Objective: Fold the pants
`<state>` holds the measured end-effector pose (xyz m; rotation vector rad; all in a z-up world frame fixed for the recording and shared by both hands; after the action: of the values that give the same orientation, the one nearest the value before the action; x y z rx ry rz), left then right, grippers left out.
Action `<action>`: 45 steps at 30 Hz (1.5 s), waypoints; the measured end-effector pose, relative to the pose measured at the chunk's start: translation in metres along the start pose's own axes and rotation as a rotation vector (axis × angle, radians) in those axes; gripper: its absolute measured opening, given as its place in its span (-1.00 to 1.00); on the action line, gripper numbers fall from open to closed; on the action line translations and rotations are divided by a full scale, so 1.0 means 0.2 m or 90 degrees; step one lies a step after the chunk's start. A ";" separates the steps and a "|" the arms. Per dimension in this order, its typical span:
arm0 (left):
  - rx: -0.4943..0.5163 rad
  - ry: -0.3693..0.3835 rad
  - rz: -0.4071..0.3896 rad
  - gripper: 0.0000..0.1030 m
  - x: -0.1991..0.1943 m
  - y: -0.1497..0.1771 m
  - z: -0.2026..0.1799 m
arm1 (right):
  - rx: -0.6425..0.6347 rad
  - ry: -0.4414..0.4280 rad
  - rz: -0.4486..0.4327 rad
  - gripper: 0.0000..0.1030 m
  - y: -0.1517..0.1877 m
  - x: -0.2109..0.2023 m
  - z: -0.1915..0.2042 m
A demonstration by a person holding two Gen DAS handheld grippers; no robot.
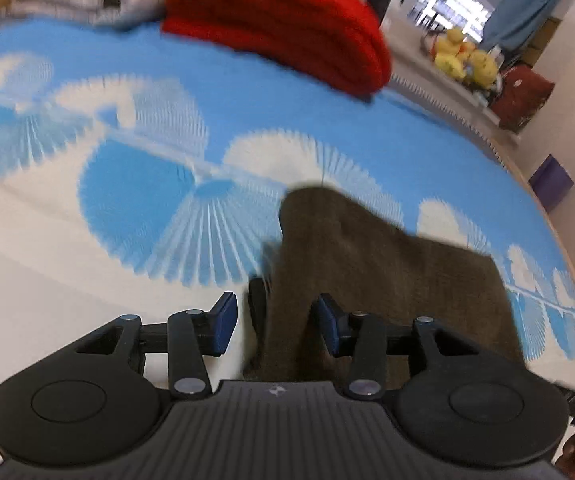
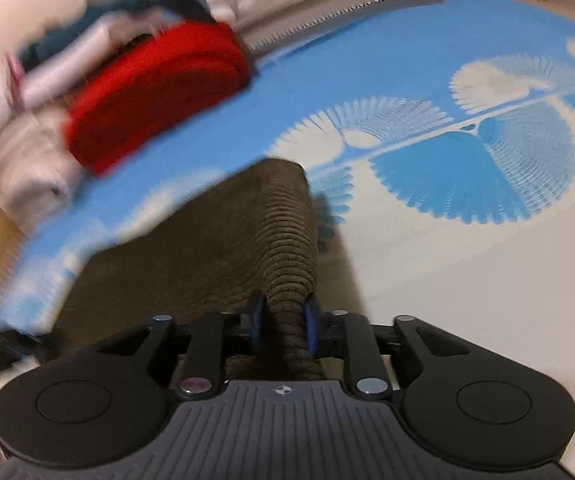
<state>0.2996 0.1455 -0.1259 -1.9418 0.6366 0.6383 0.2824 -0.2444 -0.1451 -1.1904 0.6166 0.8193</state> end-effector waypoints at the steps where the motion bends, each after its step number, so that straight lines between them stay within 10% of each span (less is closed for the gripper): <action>1: 0.015 0.006 -0.010 -0.08 -0.03 -0.01 -0.03 | -0.020 0.015 0.008 -0.47 0.02 0.01 0.00; 5: 0.111 0.059 0.039 -0.36 -0.05 0.07 -0.15 | -0.080 0.019 -0.021 -0.46 0.00 -0.07 0.01; 8: 0.212 -0.036 0.141 -0.34 0.07 0.25 -0.09 | -0.110 0.033 0.020 -0.41 0.05 -0.08 -0.02; 14: 0.176 0.035 0.100 -0.33 -0.09 0.23 -0.19 | -0.135 0.013 0.028 -0.35 0.10 -0.15 -0.05; 17: 0.242 0.000 0.192 -0.28 0.00 0.42 -0.16 | -0.223 0.069 0.095 -0.28 0.25 -0.09 -0.05; 20: 0.263 -0.028 0.156 -0.23 -0.14 0.39 -0.25 | -0.242 0.108 0.067 -0.15 0.24 -0.16 -0.04; 24: 0.258 -0.020 0.068 0.69 -0.44 0.35 -0.40 | -0.157 0.074 -0.043 0.06 0.11 -0.48 0.00; 26: 0.254 -0.039 0.021 0.77 -0.61 0.36 -0.46 | -0.138 0.098 -0.095 0.69 0.09 -0.63 0.01; 28: 0.235 -0.051 -0.012 0.87 -0.74 0.40 -0.50 | -0.126 0.107 -0.135 0.85 0.11 -0.77 0.04; 36: 0.238 -0.049 -0.101 0.99 -1.02 0.57 -0.65 | -0.099 0.045 -0.219 0.88 0.29 -1.11 0.16; 40: 0.141 -0.019 -0.043 0.99 -0.95 0.67 -0.55 | -0.111 0.076 -0.237 0.89 0.36 -1.13 0.15; 45: 0.169 -0.056 -0.026 0.99 -0.89 0.70 -0.58 | -0.114 0.081 -0.214 0.89 0.42 -1.13 0.19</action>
<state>0.0971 0.0148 -0.0488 -1.6678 0.5937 0.5792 0.0828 -0.2458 -0.0035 -1.4707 0.4342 0.5238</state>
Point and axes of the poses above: each gripper's, at about its wrist camera, not at the fingertips, and x roughly the way its jaws point, z to its left, y to its underside, the point moved 8 cm from there along x, roughly the way its jaws point, and after that the axes turned 7 degrees about y, right-handed, at the moved point
